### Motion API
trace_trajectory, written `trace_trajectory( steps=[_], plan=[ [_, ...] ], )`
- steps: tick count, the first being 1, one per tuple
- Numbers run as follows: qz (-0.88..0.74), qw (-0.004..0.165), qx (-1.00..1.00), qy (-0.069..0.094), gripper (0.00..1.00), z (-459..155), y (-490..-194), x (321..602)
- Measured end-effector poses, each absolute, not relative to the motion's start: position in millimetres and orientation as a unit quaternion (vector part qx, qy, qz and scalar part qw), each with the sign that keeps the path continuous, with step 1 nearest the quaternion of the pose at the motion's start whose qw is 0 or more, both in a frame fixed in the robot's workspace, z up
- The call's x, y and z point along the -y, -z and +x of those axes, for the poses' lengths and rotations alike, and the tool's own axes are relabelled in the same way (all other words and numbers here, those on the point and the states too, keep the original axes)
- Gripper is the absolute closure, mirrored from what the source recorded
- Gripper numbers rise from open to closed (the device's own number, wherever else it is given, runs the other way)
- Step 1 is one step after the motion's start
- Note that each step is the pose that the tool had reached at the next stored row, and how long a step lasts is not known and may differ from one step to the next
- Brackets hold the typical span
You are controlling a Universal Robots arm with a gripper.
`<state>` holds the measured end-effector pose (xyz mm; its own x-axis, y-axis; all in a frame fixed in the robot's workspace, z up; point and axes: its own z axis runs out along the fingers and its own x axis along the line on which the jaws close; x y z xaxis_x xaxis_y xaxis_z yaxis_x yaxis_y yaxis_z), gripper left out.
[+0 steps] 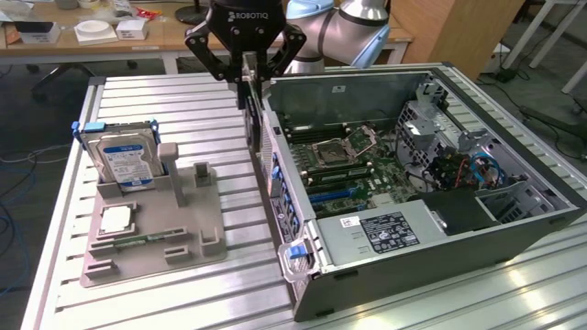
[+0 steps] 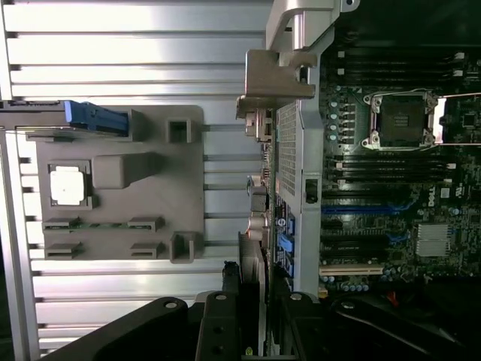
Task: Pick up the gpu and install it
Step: 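Pick up the gpu and move the gpu toward the slot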
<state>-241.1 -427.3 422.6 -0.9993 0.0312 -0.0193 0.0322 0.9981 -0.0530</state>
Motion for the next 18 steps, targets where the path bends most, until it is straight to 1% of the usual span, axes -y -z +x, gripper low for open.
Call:
trace_trajectory(
  steps=[18],
  plan=[
    [0.016, 0.009, -0.999, 0.027, 0.74, -223, -423, 427]
  ],
)
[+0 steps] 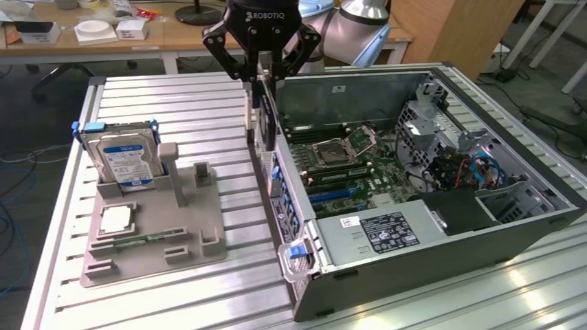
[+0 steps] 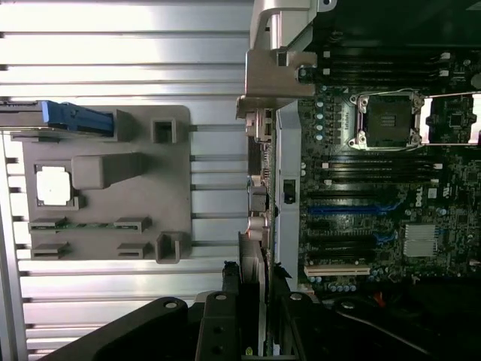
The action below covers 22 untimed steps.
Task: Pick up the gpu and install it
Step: 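Pick up the gpu and move the gpu toward the slot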
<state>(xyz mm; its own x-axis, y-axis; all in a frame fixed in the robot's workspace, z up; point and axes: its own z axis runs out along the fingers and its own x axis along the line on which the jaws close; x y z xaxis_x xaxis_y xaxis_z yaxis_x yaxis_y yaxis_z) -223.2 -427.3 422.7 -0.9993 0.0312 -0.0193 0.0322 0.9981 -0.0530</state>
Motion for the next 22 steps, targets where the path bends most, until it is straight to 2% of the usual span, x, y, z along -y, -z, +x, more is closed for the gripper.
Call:
trace_trajectory(
  steps=[22],
  plan=[
    [0.016, 0.009, -0.999, 0.027, 0.74, -205, -423, 427]
  ],
)
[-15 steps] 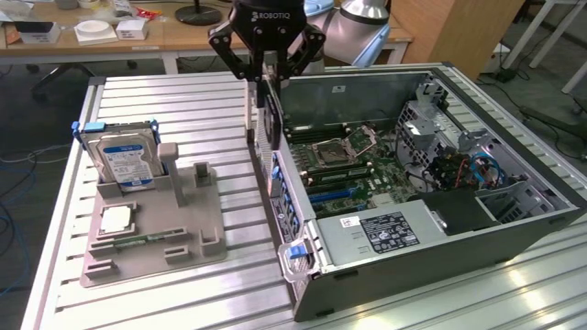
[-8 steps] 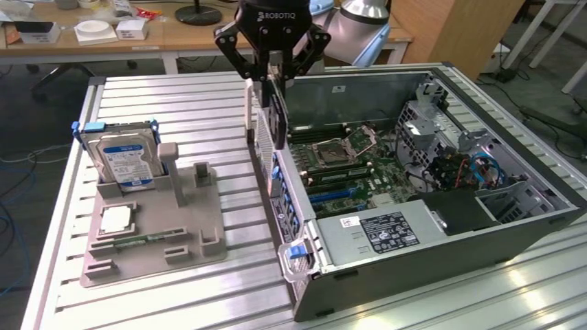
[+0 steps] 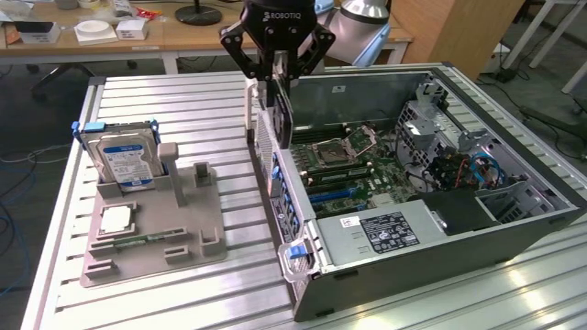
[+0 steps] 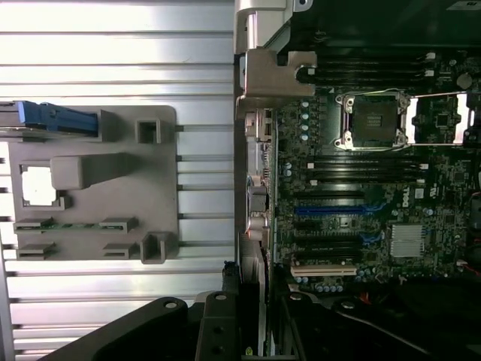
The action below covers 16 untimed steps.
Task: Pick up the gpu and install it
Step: 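Pick up the gpu and move the gpu toward the slot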
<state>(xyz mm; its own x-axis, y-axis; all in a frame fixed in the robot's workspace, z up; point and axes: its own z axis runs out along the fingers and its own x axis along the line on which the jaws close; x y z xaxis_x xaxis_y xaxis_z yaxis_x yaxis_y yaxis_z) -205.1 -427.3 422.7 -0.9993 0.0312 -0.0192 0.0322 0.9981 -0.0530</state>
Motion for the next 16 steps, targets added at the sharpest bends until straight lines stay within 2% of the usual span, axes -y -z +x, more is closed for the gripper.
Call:
trace_trajectory(
  steps=[16],
  plan=[
    [0.016, 0.009, -0.999, 0.027, 0.74, -195.2, -422.6, 427.3]
  ],
)
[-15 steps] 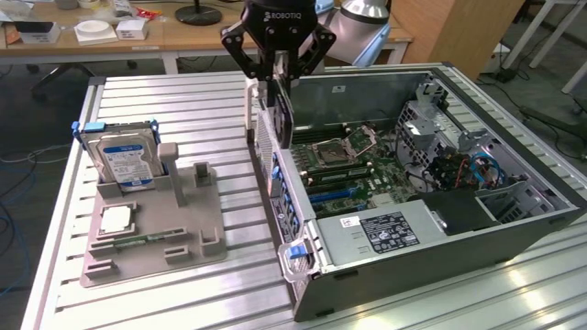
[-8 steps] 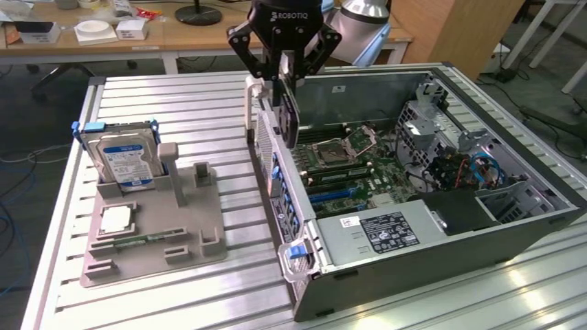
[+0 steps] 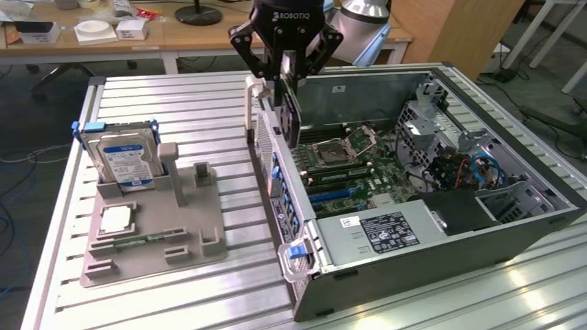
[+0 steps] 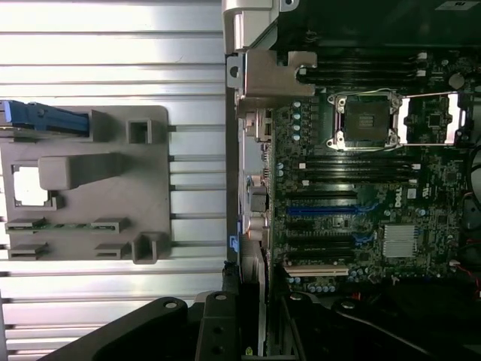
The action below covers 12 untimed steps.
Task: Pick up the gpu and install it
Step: 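Pick up the gpu and move the gpu toward the slot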
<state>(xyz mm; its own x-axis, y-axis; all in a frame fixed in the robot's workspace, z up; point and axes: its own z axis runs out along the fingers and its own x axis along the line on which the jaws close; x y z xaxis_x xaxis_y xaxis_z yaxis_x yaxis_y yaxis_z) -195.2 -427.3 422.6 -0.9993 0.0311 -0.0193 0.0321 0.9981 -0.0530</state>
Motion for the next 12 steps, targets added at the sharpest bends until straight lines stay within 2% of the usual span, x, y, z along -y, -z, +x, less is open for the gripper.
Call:
trace_trajectory(
  steps=[12],
  plan=[
    [0.016, 0.009, -0.999, 0.027, 0.74, -190.0, -422.7, 427.1]
  ],
)
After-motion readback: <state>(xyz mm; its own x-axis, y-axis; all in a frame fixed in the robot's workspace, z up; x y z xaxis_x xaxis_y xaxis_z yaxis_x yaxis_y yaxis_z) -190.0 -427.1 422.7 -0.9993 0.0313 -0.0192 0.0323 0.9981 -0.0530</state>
